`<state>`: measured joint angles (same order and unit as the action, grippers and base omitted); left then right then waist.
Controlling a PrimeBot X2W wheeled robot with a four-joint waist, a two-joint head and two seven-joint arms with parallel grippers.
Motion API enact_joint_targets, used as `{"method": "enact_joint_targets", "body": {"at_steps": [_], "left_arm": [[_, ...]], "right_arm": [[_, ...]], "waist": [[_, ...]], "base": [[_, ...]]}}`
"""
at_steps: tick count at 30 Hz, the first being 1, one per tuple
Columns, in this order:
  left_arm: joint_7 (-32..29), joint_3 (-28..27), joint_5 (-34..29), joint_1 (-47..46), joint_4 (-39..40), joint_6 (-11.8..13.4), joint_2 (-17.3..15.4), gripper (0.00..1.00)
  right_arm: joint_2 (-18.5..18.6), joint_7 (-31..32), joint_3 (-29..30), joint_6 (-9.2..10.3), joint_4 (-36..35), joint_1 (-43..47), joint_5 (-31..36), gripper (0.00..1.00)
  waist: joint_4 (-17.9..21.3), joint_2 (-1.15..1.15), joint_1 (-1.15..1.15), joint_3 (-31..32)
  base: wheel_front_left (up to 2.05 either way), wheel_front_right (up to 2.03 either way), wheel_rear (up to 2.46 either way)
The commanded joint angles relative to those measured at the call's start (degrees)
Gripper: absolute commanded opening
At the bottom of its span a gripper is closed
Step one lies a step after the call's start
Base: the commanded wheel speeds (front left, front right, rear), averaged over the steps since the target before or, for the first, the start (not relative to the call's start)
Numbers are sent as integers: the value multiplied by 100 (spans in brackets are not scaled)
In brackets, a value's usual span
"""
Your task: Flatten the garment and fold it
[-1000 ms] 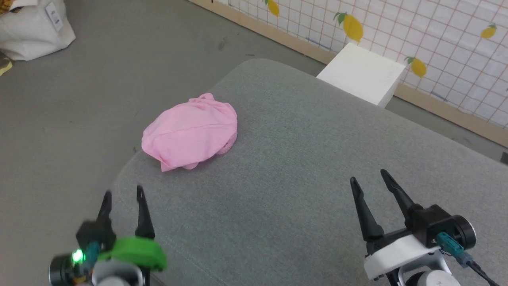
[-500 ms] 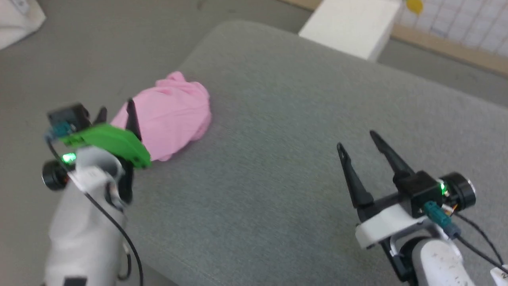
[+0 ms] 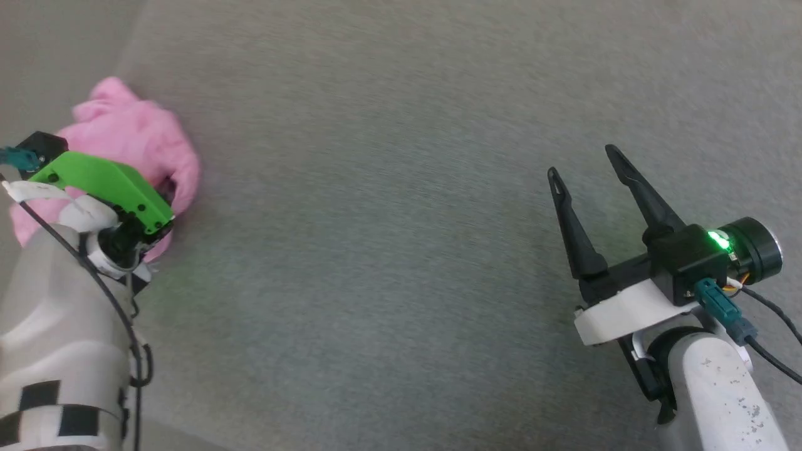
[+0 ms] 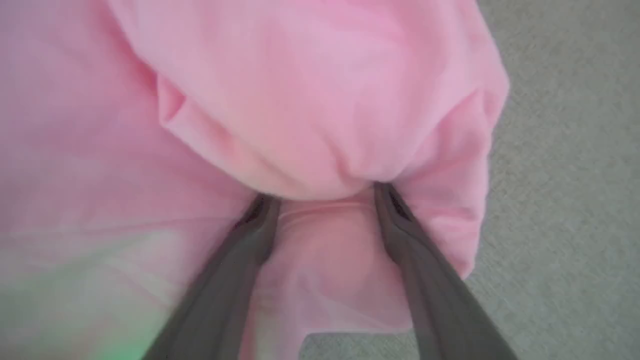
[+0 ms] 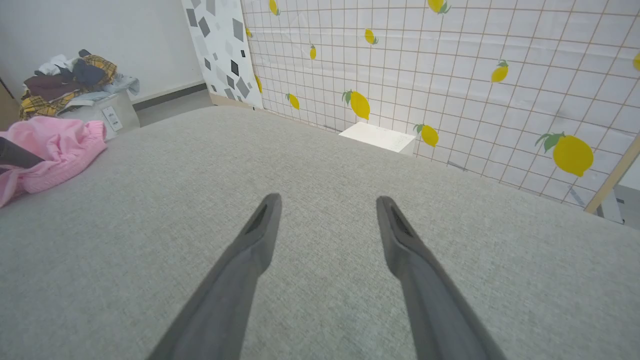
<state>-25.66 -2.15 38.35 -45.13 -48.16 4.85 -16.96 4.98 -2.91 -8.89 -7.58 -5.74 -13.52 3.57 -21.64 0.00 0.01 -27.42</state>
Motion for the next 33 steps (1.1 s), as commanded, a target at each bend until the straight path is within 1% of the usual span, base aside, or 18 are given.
{"method": "enact_joint_targets", "body": {"at_steps": [1,5,6,7,8,10,12,13,15,16,19,21,24,27,31,33], "left_arm": [[-196,59,9,66,-44,58,-53,100],[-664,166,-16,342,11,160,-136,99],[-744,187,-14,422,74,132,-171,34],[-539,213,-129,534,284,94,-343,0],[-350,238,-225,577,395,73,-441,0],[272,240,-455,640,712,94,-627,0],[952,232,-653,661,1025,61,-758,0],[1401,231,-803,653,1194,79,-832,0],[1995,363,-1117,641,1471,32,-977,0],[2255,379,-1202,615,1595,36,-996,0],[2844,566,-1488,522,2022,-61,-1057,0],[3075,707,-1613,445,2314,-141,-1037,0],[3267,948,-1770,343,2770,-177,-886,0],[3364,1203,-1817,282,3215,-220,-614,0],[3288,1502,-1735,371,3627,-282,-250,0],[3216,1668,-1633,461,3763,-327,-18,0]], "right_arm": [[4,-61,6,9,33,-82,-8,100],[-38,-195,44,9,233,-52,-67,100],[-54,-243,51,9,285,-31,-88,100],[-85,-324,69,9,390,16,-129,100],[-99,-365,76,9,446,36,-152,100],[-131,-445,95,9,547,108,-188,100],[-160,-529,141,9,655,204,-239,100],[-173,-578,172,9,719,272,-266,100],[-191,-644,229,9,814,387,-310,100],[-197,-679,257,9,862,438,-331,100],[-206,-743,357,9,966,639,-440,100],[-208,-767,424,9,994,768,-535,100],[-209,-782,525,9,1007,946,-623,100],[-209,-766,603,9,1001,1117,-664,100],[-209,-715,607,9,952,1255,-679,100],[-210,-687,623,9,904,1304,-688,100]], "waist": [[709,0,-1,-654],[707,0,-1,-390],[699,0,-1,-271],[685,0,-1,-25],[684,0,-1,99],[690,0,-1,398],[710,0,-1,722],[731,0,-1,912],[796,0,-1,1203],[838,0,-1,1350],[1012,0,-1,1742],[1160,0,-1,1944],[1422,0,-1,2185],[1747,0,-1,2378],[2254,0,-1,2526],[2495,0,-1,2556]], "base": [[0,0,0],[0,0,0],[0,0,0],[0,0,0],[0,0,0],[0,0,0],[0,0,0],[0,0,0],[0,0,0],[0,0,0],[0,0,0],[0,0,0],[0,0,0],[0,0,0],[0,0,0],[0,0,0]]}}
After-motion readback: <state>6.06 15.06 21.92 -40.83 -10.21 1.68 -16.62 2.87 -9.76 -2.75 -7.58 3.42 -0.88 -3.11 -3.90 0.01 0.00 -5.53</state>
